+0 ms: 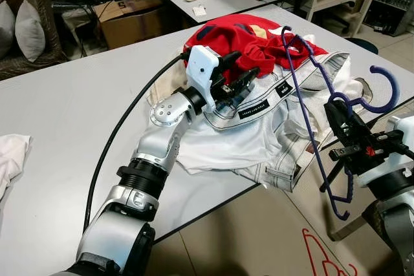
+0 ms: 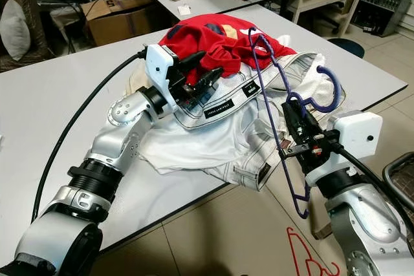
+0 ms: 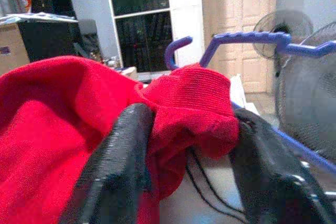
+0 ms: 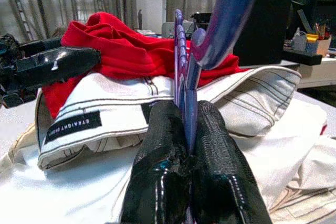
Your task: Hang hanger
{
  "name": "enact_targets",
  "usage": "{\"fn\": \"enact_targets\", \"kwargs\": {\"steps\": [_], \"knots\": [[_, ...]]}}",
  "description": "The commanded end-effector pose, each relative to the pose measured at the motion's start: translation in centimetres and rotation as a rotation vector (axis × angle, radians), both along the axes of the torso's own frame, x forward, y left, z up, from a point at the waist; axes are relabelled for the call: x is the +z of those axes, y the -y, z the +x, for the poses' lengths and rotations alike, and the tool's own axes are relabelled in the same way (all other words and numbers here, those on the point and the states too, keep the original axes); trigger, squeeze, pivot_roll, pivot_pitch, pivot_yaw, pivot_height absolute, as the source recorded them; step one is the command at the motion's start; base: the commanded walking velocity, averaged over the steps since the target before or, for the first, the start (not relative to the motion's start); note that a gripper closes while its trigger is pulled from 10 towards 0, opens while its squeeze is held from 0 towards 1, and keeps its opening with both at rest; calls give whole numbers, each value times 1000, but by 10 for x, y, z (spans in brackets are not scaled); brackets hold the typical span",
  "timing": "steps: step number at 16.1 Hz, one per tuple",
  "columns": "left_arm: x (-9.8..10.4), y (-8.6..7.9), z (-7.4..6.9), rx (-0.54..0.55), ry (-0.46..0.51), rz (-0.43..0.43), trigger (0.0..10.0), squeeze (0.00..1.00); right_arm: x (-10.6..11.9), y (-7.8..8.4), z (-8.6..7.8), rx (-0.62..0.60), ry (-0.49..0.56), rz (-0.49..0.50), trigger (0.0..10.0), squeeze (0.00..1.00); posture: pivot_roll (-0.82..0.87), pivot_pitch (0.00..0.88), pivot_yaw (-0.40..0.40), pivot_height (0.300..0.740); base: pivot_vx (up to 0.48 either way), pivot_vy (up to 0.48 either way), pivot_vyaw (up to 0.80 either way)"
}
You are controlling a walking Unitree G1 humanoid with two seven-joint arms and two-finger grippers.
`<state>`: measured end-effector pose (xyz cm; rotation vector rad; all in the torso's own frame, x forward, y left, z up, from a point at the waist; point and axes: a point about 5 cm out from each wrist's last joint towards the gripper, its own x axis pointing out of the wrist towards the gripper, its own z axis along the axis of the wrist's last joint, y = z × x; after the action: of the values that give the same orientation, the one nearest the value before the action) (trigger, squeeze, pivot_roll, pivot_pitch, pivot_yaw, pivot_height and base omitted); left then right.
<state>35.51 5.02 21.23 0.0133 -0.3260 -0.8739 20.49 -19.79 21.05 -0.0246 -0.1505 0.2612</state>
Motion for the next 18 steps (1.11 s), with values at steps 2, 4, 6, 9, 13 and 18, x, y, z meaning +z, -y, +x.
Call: {"fn": "enact_targets", "kwargs": {"steps": [2,4,6,9,13,18], "knots": [[5,-1,-3,-23,31,-13,1569,0,4,-3,-2,19,20,-7,10000,0,-141,47,100,740,0,0,0],[4,1,-8,-69,32,-1,10000,0,3,-3,-2,22,18,-7,10000,0,-141,45,101,740,0,0,0],[6,-1,-10,-62,50,0,10000,0,3,-3,-3,21,17,-8,10000,0,-142,46,103,740,0,0,0],[10,-10,-15,-29,100,11,10000,0,3,-2,-4,16,17,-9,10000,0,-140,48,103,740,0,0,0],[7,-10,-15,3,106,23,10000,0,2,-4,-3,25,14,-9,10000,0,-135,47,97,740,0,0,0],[9,-6,-15,1,114,32,6039,0,2,-5,-4,31,14,-12,10000,0,-137,43,97,740,0,0,0]]}}
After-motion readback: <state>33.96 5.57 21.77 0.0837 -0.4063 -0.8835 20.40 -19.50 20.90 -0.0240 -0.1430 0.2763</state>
